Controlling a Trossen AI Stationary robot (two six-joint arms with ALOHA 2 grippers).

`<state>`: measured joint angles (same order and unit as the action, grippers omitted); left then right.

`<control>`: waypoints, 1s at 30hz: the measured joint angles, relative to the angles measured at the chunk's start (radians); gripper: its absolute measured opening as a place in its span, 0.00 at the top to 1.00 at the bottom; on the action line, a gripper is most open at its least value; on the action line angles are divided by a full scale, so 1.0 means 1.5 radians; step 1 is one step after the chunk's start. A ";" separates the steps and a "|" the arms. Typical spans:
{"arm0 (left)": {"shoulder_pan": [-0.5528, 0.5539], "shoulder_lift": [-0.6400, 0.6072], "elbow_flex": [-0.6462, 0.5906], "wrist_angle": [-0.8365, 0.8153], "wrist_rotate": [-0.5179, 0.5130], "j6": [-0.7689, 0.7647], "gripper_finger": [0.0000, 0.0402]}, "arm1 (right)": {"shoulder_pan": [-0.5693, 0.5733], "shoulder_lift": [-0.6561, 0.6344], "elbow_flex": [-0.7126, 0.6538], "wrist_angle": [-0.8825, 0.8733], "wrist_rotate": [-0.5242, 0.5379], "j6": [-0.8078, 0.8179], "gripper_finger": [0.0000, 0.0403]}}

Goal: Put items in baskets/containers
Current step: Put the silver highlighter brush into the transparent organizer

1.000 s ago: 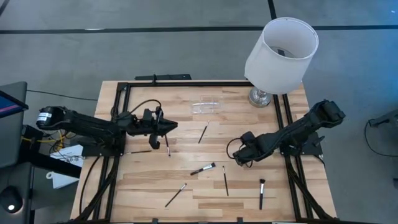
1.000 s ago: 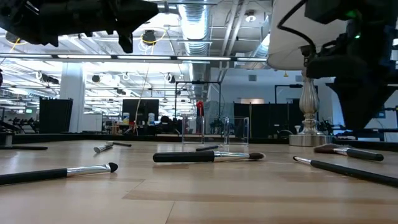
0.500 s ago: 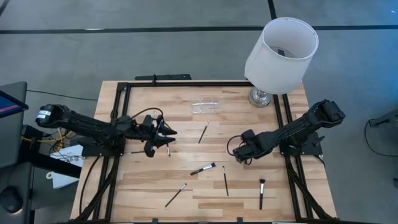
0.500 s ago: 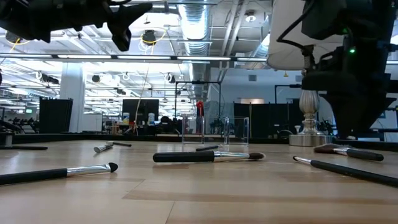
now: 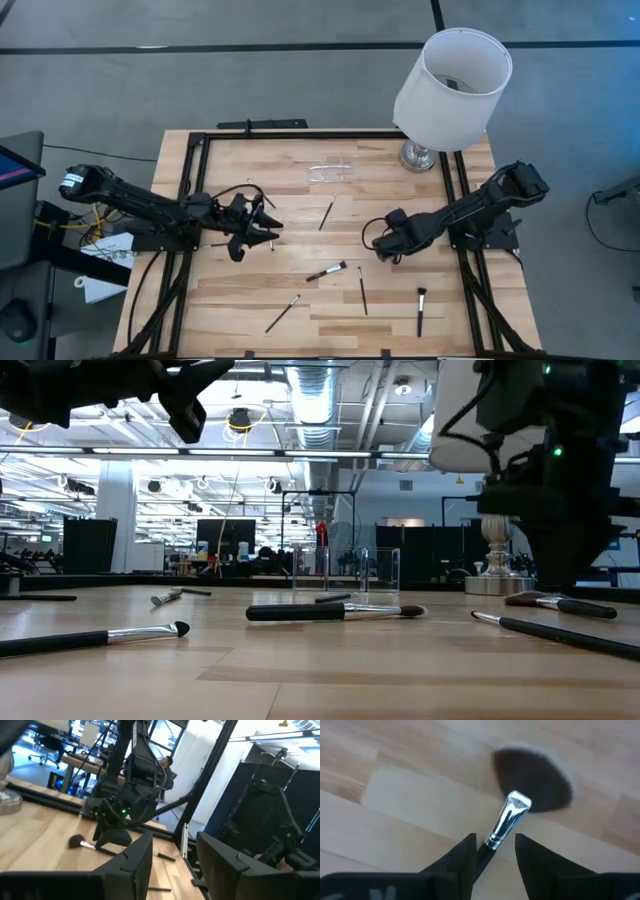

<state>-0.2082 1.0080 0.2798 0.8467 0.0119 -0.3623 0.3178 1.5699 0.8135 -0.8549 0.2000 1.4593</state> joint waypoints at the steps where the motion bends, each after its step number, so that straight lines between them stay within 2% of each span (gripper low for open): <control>1: -0.002 0.000 -0.004 -0.001 -0.004 -0.007 0.63 | -0.001 0.011 0.000 0.000 -0.011 0.000 0.65; 4: -0.005 0.000 -0.014 0.001 -0.013 -0.024 0.63 | 0.002 0.043 0.001 0.000 -0.020 0.000 0.62; 7: -0.007 0.000 -0.027 0.000 -0.013 -0.041 0.63 | 0.011 0.062 0.003 0.004 0.003 0.008 0.59; 11: -0.019 0.000 -0.038 -0.001 -0.013 -0.048 0.63 | 0.024 0.074 0.003 0.012 0.010 0.011 0.60; 15: -0.037 0.000 -0.042 -0.001 -0.013 -0.061 0.63 | 0.043 0.076 0.002 0.018 0.018 0.019 0.67; 24: -0.078 0.000 -0.042 -0.001 -0.013 -0.059 0.63 | 0.051 0.078 0.001 0.038 0.009 0.005 0.91; 30: -0.113 0.000 -0.043 -0.001 -0.027 -0.057 0.63 | 0.088 0.079 0.005 0.054 0.040 0.004 0.90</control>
<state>-0.3774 1.0080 0.2157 0.8459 -0.0289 -0.4475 0.4500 1.6891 0.8204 -0.7732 0.2596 1.4654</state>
